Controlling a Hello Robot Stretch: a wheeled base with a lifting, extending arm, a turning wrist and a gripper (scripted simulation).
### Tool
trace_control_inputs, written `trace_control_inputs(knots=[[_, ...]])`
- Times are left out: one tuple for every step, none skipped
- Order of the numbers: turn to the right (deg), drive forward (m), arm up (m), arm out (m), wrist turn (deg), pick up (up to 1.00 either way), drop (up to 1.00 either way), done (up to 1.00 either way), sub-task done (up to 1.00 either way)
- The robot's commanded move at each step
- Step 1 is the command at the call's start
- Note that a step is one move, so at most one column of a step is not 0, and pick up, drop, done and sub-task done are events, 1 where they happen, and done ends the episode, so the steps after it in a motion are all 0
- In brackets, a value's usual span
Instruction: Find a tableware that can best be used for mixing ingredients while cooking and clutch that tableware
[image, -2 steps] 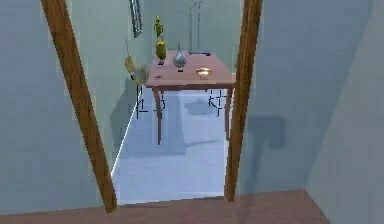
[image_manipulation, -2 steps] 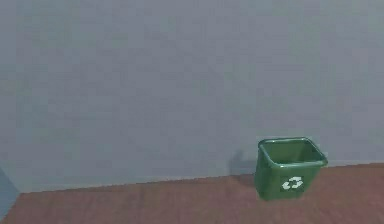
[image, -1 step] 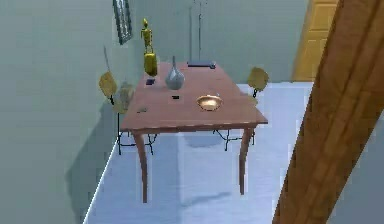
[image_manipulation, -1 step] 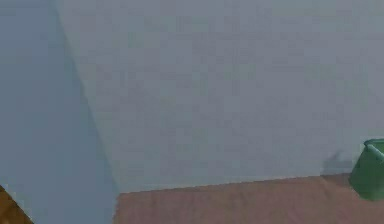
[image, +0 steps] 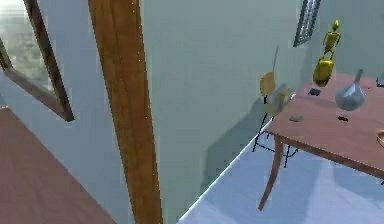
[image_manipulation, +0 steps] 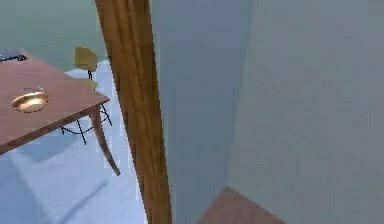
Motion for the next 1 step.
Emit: trace_control_inputs(knots=[[-36.0,0.00,0.00,0.00,0.0,0.00,0.00,0.00,0.00]])
